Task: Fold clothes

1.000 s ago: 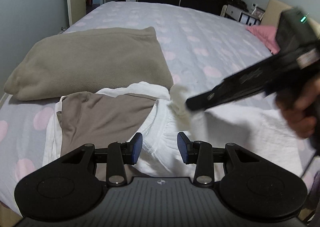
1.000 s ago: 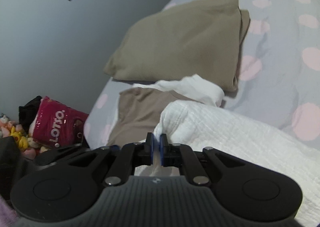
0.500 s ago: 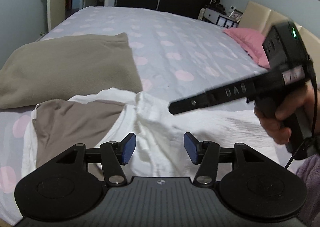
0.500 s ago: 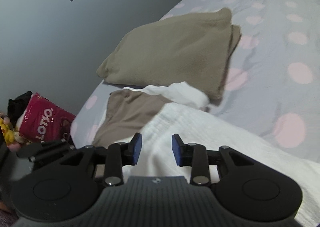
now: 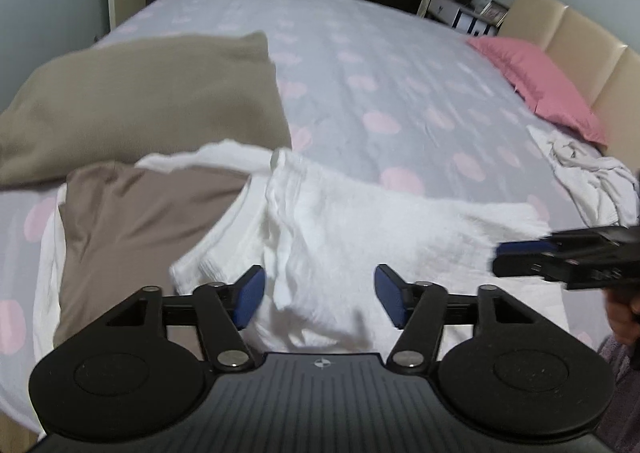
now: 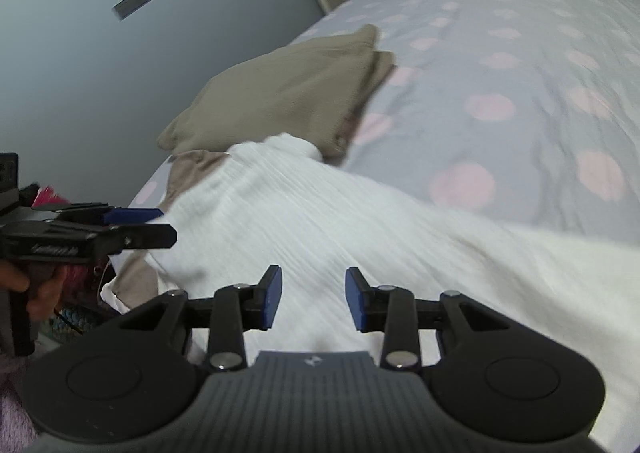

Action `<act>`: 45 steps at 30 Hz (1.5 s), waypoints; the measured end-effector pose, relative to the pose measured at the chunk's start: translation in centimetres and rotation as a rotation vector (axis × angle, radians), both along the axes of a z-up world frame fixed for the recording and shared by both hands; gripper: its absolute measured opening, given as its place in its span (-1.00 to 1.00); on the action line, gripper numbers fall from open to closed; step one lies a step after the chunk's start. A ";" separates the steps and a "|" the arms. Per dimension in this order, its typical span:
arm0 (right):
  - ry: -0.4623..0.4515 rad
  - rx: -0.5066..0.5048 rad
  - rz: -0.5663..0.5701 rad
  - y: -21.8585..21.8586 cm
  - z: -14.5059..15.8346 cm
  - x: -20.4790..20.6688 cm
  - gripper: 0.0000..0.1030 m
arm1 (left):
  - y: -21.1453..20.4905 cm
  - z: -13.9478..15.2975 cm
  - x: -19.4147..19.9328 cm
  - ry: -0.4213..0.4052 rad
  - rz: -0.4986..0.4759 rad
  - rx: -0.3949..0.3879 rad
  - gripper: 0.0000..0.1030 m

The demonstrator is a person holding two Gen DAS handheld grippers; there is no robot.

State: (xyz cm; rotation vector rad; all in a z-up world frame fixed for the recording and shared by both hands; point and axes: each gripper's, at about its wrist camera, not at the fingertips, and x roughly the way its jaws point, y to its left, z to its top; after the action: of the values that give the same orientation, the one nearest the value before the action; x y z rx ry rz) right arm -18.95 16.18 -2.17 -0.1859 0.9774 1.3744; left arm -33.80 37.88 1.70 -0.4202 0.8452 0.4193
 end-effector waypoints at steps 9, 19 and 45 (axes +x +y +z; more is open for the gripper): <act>-0.038 -0.067 -0.122 -6.8 -2.5 0.8 -0.13 | -2.0 -0.7 1.1 0.129 -0.007 0.062 -0.30; -0.194 -0.115 -0.153 -12.2 -3.6 -0.6 0.13 | -1.7 -0.8 1.3 0.171 0.033 0.043 -0.89; -0.267 -0.151 -0.073 -14.5 -4.7 -2.6 0.41 | -1.3 2.8 0.8 0.010 0.116 0.021 -0.92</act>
State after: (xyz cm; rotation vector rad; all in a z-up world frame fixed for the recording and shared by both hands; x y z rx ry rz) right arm -21.57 1.67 -6.83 -0.4325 0.8543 1.1747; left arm -33.02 36.62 4.48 -0.4492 0.8277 0.5374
